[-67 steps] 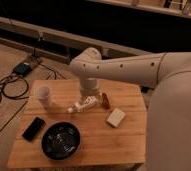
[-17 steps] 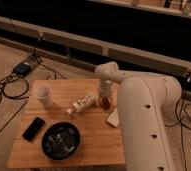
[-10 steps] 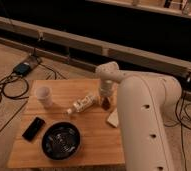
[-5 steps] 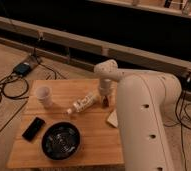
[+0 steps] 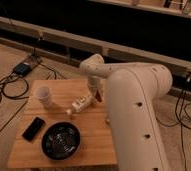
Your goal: Place the pepper in the ceramic cup
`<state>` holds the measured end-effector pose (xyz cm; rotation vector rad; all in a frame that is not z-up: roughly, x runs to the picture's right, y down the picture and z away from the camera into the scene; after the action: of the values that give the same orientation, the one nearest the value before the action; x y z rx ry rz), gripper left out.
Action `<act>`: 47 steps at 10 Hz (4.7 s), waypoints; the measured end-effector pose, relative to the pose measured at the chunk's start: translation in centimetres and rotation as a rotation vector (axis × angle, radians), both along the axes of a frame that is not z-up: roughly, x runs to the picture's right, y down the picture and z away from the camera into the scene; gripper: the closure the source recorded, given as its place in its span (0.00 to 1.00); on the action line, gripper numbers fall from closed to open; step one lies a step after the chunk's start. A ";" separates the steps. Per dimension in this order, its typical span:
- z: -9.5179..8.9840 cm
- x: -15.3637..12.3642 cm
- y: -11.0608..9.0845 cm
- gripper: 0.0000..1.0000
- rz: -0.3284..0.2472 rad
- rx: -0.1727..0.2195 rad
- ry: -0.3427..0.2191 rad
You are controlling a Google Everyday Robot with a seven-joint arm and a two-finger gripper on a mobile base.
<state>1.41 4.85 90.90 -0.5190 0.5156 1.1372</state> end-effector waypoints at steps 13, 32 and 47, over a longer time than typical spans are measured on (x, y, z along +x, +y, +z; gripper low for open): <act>-5.1 -15.2 -4.5 1.00 -0.383 -0.004 -0.180; -7.0 -32.2 -4.9 1.00 -0.377 0.203 -0.938; -5.9 -31.6 -4.2 0.20 -0.301 0.171 -1.052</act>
<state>-30.14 0.66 85.00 -0.7711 -0.4065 0.4911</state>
